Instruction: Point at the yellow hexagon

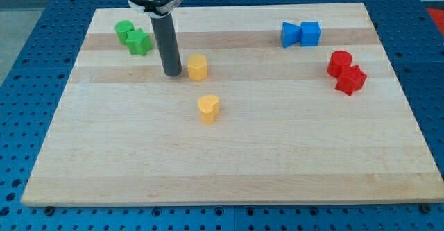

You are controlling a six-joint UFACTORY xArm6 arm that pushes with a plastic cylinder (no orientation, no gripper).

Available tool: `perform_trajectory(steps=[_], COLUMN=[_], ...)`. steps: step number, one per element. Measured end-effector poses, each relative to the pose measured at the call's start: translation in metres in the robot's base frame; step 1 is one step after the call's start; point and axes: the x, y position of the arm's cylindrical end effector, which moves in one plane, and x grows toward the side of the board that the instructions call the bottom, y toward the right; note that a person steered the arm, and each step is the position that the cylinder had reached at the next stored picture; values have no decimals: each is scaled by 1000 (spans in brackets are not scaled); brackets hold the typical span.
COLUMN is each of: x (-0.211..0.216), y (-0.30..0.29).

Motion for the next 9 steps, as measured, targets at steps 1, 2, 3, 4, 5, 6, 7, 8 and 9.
perform_trajectory(steps=[1,2,3,4,5,6,7,8,9], x=[3,3,5,48,60,60,53,45,12], y=[-1,-1,-1,19,20,20,27,27,27])
